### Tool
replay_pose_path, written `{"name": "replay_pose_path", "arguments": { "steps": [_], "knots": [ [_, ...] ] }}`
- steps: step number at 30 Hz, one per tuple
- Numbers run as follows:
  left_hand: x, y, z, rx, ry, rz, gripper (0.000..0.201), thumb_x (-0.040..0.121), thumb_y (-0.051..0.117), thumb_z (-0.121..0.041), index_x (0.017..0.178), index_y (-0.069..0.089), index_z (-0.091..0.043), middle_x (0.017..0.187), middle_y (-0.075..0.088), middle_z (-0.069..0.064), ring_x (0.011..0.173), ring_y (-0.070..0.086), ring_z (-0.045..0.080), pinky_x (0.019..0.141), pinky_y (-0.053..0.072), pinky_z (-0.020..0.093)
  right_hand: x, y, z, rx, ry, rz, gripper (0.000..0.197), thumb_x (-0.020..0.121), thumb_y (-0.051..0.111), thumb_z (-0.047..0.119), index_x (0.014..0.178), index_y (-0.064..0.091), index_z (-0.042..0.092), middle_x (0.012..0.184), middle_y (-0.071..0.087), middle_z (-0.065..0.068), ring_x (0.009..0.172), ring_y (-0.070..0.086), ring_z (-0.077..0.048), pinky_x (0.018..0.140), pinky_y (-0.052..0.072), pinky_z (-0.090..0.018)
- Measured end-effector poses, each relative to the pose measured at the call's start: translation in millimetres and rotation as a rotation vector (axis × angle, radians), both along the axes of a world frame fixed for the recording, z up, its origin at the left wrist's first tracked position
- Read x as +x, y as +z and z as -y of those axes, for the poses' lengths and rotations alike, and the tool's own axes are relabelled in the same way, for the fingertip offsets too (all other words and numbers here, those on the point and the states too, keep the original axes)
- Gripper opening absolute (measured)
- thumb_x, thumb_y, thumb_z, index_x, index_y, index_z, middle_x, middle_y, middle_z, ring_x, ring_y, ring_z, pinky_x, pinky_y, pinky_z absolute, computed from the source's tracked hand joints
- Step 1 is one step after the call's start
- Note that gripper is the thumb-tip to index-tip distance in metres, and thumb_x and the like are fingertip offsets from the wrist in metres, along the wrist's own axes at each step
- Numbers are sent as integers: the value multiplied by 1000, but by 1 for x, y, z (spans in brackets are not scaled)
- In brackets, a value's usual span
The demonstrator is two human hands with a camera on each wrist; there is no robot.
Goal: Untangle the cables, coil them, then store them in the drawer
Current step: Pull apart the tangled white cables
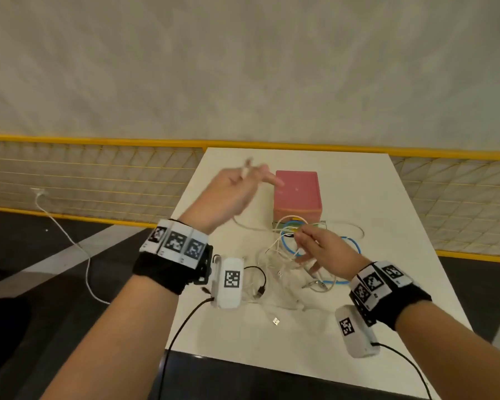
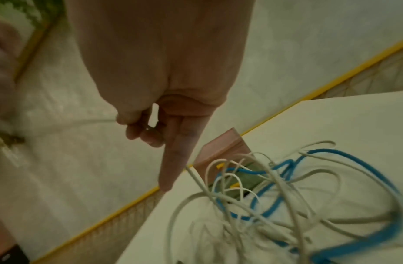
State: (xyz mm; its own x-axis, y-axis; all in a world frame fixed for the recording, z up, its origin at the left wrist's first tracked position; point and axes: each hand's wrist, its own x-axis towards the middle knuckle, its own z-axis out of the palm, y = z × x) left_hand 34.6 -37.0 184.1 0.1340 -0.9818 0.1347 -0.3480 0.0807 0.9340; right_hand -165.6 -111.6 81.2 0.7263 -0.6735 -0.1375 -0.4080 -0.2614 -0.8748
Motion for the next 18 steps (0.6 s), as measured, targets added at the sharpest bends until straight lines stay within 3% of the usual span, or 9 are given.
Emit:
{"name": "replay_pose_path", "arguments": {
  "steps": [2, 3, 5, 7, 11, 13, 15, 16, 18],
  "knots": [
    [-13, -16, 0, 226, -119, 301, 39, 103, 35, -41, 128, 60, -25, 50, 45, -5, 46, 42, 0, 56, 36, 20, 6, 15, 2, -51, -19, 50, 23, 99, 39, 30, 85, 55, 22, 84, 52, 2, 71, 73, -19, 50, 54, -38],
    [-20, -24, 1, 318, -177, 377, 40, 103, 32, -40, 131, 55, -22, 53, 57, -4, 51, 49, -9, 65, 37, 20, 9, 23, 4, -72, -25, 83, 23, 99, 39, 29, 89, 54, 17, 86, 55, 0, 68, 73, -20, 48, 54, -36],
    [-31, -33, 2, 399, -201, 432, 34, 104, 31, -40, 106, 58, -19, 62, 70, 3, 55, 54, -8, 68, 37, 20, 16, 33, 6, -90, -46, 159, 24, 100, 38, 26, 88, 51, 11, 88, 59, -5, 65, 72, -24, 49, 55, -39],
    [-33, -28, 5, 334, -107, 384, 36, 104, 32, -39, 83, 52, -17, 64, 70, 6, 45, 50, -2, 57, 36, 18, 18, 34, 7, -66, -82, 226, 25, 101, 35, 25, 82, 47, 13, 82, 55, -3, 65, 71, -30, 54, 56, -41],
    [-24, 13, 10, -26, 227, 172, 34, 104, 34, -37, 82, 49, -14, 65, 70, 4, 33, 39, 1, 43, 31, 15, 9, -3, 5, 69, -88, 151, 26, 101, 32, 28, 91, 51, 13, 74, 43, 3, 85, 71, -28, 67, 57, -51],
    [-9, 25, 13, -74, 353, 127, 35, 104, 35, -35, 86, 52, -10, 63, 71, 3, 31, 33, 3, 39, 30, 15, 2, -23, 5, 88, -98, 91, 28, 101, 32, 31, 88, 49, 13, 77, 45, 2, 101, 66, -26, 76, 56, -53],
    [8, 20, 16, 68, 400, 280, 32, 104, 35, -32, 100, 56, -10, 60, 71, 3, 35, 38, 5, 46, 37, 23, 1, -26, 8, 43, -120, 51, 27, 100, 34, 30, 80, 47, 19, 82, 51, -1, 108, 62, -30, 81, 56, -48],
    [12, 16, 16, 171, 419, 413, 31, 103, 34, -31, 118, 53, -12, 59, 71, 3, 42, 46, 8, 52, 41, 27, 2, -22, 10, 2, -126, 29, 27, 100, 35, 29, 80, 49, 20, 84, 54, -4, 106, 61, -32, 81, 56, -46],
    [8, 1, 15, 266, 404, 708, 52, 102, 35, -26, 151, 17, -19, 62, 71, 4, 58, 61, 16, 63, 51, 33, 4, -11, 16, -128, -111, -19, 27, 100, 37, 29, 81, 53, 18, 82, 60, -6, 95, 65, -30, 79, 57, -46]
  ]
}}
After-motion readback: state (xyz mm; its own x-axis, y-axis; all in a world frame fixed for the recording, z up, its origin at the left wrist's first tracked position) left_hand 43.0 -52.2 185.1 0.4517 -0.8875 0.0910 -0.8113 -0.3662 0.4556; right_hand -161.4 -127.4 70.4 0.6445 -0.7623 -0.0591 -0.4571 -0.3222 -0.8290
